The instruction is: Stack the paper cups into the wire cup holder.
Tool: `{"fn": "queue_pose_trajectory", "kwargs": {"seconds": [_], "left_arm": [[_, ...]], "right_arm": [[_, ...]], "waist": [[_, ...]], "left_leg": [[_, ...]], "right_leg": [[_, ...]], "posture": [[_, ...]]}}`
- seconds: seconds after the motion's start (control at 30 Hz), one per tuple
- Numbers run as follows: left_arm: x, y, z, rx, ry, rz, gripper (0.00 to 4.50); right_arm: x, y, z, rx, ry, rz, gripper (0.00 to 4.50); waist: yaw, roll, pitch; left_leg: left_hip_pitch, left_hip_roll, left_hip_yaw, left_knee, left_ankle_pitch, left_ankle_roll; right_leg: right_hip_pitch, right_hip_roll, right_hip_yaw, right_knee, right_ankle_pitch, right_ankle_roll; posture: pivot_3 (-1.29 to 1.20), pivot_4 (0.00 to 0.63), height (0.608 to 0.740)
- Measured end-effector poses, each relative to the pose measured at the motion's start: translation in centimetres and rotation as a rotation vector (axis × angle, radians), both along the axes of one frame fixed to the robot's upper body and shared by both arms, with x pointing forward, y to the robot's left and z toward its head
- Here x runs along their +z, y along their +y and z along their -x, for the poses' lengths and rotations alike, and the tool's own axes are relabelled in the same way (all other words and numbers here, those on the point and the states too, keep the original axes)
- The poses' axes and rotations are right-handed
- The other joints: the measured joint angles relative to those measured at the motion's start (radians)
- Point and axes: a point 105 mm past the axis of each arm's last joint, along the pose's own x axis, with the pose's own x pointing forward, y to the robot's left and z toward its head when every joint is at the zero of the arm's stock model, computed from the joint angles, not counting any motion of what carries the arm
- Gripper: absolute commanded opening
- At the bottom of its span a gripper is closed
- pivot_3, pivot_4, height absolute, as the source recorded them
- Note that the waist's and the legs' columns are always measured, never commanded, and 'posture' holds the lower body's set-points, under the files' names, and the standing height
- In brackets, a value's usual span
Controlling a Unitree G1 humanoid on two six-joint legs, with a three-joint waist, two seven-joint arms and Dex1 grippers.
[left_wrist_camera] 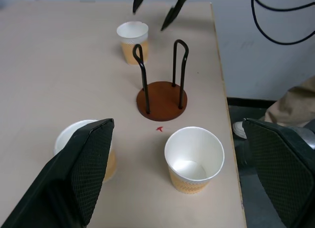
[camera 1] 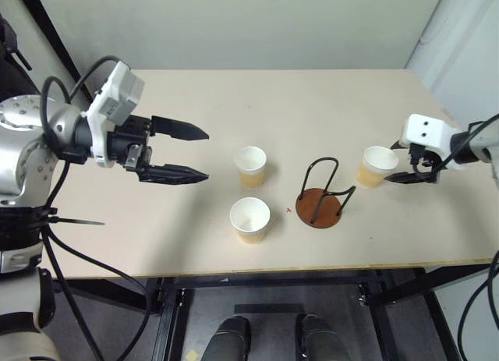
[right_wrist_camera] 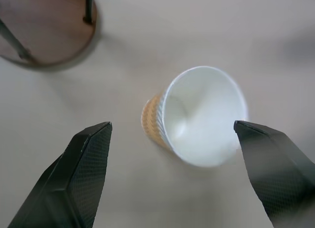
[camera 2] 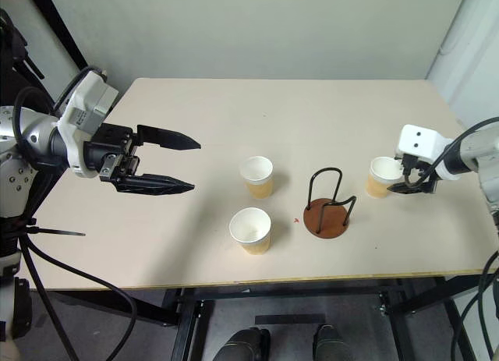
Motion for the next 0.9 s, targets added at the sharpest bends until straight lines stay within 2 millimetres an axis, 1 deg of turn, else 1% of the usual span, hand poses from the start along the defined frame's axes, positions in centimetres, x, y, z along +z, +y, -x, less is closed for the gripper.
{"fn": "queue_pose_trajectory", "kwargs": {"seconds": [0.1, 0.2, 0.3, 0.47, 0.57, 0.63, 0.73, 0.8, 0.9], "left_arm": [[0.0, 0.0, 0.0, 0.001, 0.000, 0.000, 4.50], [0.0, 0.1, 0.0, 0.005, -0.002, -0.004, 4.50], [0.1, 0.2, 0.1, 0.009, -0.004, -0.008, 4.50], [-0.1, 0.2, 0.2, 0.014, -0.003, -0.020, 4.50], [-0.1, 0.3, 0.2, 0.019, 0.000, -0.023, 4.50], [-0.3, 0.4, 0.2, 0.023, 0.004, -0.025, 4.50], [-0.3, 0.6, 0.1, 0.028, 0.004, -0.023, 4.50], [-0.4, 0.9, -0.1, 0.044, 0.005, -0.027, 4.50], [-0.4, 1.2, -0.4, 0.059, 0.005, -0.025, 4.50]], "right_arm": [[-1.0, 0.3, -0.7, 0.034, 0.019, 0.056, 4.10], [-1.8, 0.0, -1.2, 0.045, 0.040, 0.113, 4.10], [-2.4, -0.6, -1.6, 0.043, 0.060, 0.148, 3.55], [-2.9, -0.7, -1.9, 0.050, 0.091, 0.157, 1.79], [-2.6, -0.6, -1.7, 0.059, 0.108, 0.140, 0.70], [-2.2, -0.3, -1.5, 0.066, 0.119, 0.109, 0.04], [-1.0, 0.3, -1.1, 0.084, 0.117, 0.069, 0.04], [0.3, 0.6, -0.6, 0.096, 0.107, 0.040, 0.04], [3.0, 1.1, 0.5, 0.117, 0.072, -0.002, 0.04]], "waist": [[0.001, 0.000, 0.000], [0.001, 0.000, 0.000], [0.001, 0.000, 0.000], [0.000, 0.000, 0.000], [0.000, 0.000, 0.000], [0.001, 0.000, 0.000], [0.001, 0.000, 0.000], [0.001, 0.000, 0.000], [0.001, 0.000, 0.000]], "left_leg": [[0.000, 0.000, 0.000, 0.000, -0.001, 0.000], [0.000, 0.000, 0.000, 0.000, -0.001, 0.000], [0.000, 0.000, 0.000, 0.000, -0.001, 0.000], [0.000, 0.000, 0.000, 0.000, -0.002, -0.001], [0.000, 0.000, 0.000, 0.000, -0.003, -0.002], [0.000, 0.000, 0.000, 0.000, -0.003, -0.003], [0.000, 0.000, 0.000, -0.001, -0.003, -0.003], [0.000, 0.000, 0.000, -0.001, -0.003, -0.003], [0.000, 0.000, 0.000, -0.002, -0.004, -0.004]], "right_leg": [[0.000, 0.000, 0.000, 0.000, 0.000, 0.000], [0.000, -0.001, -0.001, 0.000, 0.000, 0.000], [0.000, -0.001, -0.001, 0.000, 0.000, -0.001], [0.000, -0.001, -0.001, 0.000, 0.001, -0.001], [0.000, -0.001, -0.001, 0.000, 0.000, -0.001], [0.000, -0.001, -0.001, 0.000, 0.000, -0.002], [-0.001, -0.001, -0.001, 0.000, 0.000, -0.003], [-0.001, 0.000, -0.001, 0.000, -0.001, -0.004], [-0.001, 0.000, -0.001, 0.000, -0.002, -0.005]], "posture": [[0.00, 0.150, 0.740], [0.00, 0.150, 0.740], [0.00, 0.150, 0.740], [0.00, 0.150, 0.740], [0.00, 0.150, 0.740], [0.00, 0.150, 0.740], [0.00, 0.150, 0.740], [0.00, 0.150, 0.740], [0.00, 0.150, 0.740]]}}
